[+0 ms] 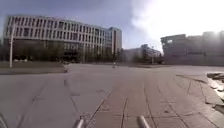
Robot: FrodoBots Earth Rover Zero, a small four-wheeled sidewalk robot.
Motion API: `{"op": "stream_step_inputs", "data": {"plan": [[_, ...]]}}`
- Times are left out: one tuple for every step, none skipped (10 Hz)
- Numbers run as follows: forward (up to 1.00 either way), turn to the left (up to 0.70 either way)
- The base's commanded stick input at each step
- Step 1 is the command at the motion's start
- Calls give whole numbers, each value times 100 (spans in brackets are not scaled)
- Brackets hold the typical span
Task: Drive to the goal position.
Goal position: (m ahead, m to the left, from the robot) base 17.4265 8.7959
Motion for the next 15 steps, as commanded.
{"op": "stream_step_inputs", "data": {"plan": [[100,0],[100,0],[100,0],[100,0],[100,0],[100,0],[100,0],[100,0],[100,0],[100,0],[100,0],[100,0],[100,0],[100,0],[100,0]]}}
